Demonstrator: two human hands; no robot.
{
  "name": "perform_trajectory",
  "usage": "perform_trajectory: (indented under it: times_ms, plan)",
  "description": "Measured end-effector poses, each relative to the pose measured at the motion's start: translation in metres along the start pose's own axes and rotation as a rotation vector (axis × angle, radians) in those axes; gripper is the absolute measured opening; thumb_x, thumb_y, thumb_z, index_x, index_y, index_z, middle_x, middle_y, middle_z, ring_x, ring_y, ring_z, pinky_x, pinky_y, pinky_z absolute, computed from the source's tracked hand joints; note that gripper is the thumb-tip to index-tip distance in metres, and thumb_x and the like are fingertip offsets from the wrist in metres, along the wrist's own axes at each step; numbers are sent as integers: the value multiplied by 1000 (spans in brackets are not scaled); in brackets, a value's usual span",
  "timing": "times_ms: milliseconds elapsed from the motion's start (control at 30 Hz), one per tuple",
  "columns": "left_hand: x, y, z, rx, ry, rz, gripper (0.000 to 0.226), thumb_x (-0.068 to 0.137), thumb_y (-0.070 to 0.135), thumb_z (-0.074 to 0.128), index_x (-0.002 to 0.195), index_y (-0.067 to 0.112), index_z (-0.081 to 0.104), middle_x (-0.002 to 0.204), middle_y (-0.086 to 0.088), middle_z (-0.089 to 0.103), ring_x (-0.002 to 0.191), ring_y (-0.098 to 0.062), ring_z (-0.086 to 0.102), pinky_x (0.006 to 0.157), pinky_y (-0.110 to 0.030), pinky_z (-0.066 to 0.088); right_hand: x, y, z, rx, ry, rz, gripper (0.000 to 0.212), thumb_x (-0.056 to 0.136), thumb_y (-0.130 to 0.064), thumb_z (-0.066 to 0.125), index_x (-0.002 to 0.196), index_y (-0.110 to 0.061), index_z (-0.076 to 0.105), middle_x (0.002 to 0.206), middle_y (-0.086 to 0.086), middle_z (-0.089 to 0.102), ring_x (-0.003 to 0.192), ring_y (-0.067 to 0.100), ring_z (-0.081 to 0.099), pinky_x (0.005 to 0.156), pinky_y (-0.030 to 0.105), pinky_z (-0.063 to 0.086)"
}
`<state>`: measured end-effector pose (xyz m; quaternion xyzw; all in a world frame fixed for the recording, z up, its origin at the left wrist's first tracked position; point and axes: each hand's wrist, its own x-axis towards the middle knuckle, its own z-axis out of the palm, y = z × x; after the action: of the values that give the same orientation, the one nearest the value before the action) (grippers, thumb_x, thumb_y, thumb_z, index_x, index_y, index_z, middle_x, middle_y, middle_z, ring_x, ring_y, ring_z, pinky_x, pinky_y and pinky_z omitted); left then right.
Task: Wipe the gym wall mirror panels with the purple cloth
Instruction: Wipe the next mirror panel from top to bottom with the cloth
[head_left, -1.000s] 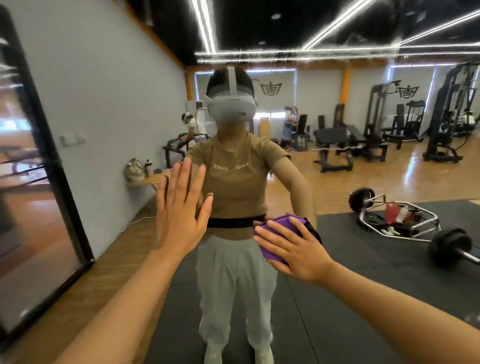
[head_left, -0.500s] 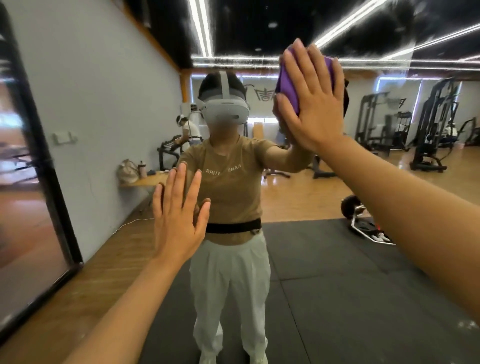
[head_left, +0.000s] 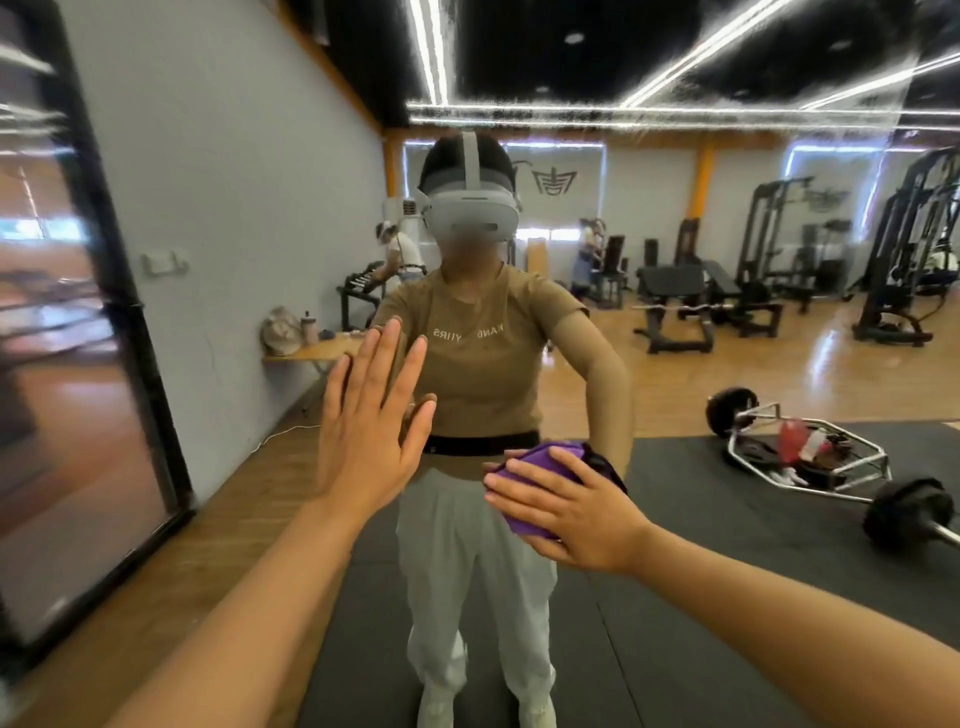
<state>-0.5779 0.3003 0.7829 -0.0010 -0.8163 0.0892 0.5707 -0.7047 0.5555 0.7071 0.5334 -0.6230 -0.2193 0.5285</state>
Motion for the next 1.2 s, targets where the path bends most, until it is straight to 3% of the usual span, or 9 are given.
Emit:
perform_trajectory:
  times_ms: [133, 300, 400, 567, 667, 800, 900, 1100, 1200]
  plan:
    - [-4, -11, -3, 5, -31, 31, 62, 104, 37, 40, 160, 15, 24, 168, -10, 14, 156, -22, 6, 126, -41, 4, 27, 55, -18, 56, 26, -126, 65, 100, -46, 42, 160, -27, 26, 167, -6, 20, 156, 16, 12, 127, 44, -1]
    - [-9, -21, -10, -12, -20, -36, 63, 103, 38, 41, 159, 14, 25, 168, -9, 12, 156, -25, 10, 126, -40, 1, 106, 165, -70, 78, 183, 299, 62, 104, -53, 24, 159, -23, 29, 165, 3, 27, 152, 25, 24, 123, 44, 7]
    - [-11, -32, -15, -15, -10, -80, 64, 103, 38, 41, 160, 15, 24, 169, -8, 9, 156, -26, 10, 126, -39, -1, 143, 210, -93, 116, 262, 574, 65, 105, -53, 25, 160, -19, 26, 167, 6, 25, 154, 27, 19, 123, 44, 7]
    - [-11, -53, -22, 1, -13, -111, 65, 103, 38, 42, 160, 14, 24, 169, -9, 7, 155, -30, 12, 126, -42, 0, 159, 182, -84, 115, 331, 813, 64, 106, -52, 26, 161, -18, 25, 168, 4, 22, 155, 26, 16, 125, 51, 8]
    - [-13, -62, -26, -3, -19, -106, 64, 103, 39, 39, 159, 13, 26, 168, -12, 11, 155, -31, 13, 126, -42, 0, 140, 115, -62, 120, 292, 651, 64, 106, -52, 25, 160, -20, 25, 167, 5, 24, 154, 29, 20, 123, 53, 9]
    - [-14, -70, -26, 17, -31, -68, 64, 103, 38, 41, 159, 12, 25, 168, -13, 12, 155, -31, 13, 126, -43, 2, 92, 13, -26, 101, 159, 271, 69, 98, -48, 45, 160, -24, 26, 167, -1, 21, 155, 24, 16, 125, 50, 5]
    - [-16, -75, -26, 36, -37, -34, 64, 103, 38, 41, 159, 11, 26, 168, -13, 12, 155, -28, 10, 126, -41, 1, 61, -27, -7, 17, 63, 102, 76, 96, -50, 52, 161, -25, 23, 169, -5, 13, 156, 20, 10, 126, 47, -2]
    - [-23, -90, -27, 65, -63, 19, 64, 105, 42, 36, 161, 17, 19, 169, -8, 8, 156, -21, 3, 127, -40, 2, 70, 11, -15, 8, 38, -134, 67, 100, -48, 41, 161, -26, 23, 168, -6, 17, 156, 17, 9, 127, 44, -2]
    - [-23, -89, -26, 42, -45, 16, 63, 104, 41, 37, 160, 17, 20, 168, -7, 8, 156, -20, 2, 127, -41, 4, 102, 57, -37, 71, 95, 16, 62, 102, -48, 36, 159, -27, 27, 167, -3, 20, 156, 19, 13, 126, 45, 0]
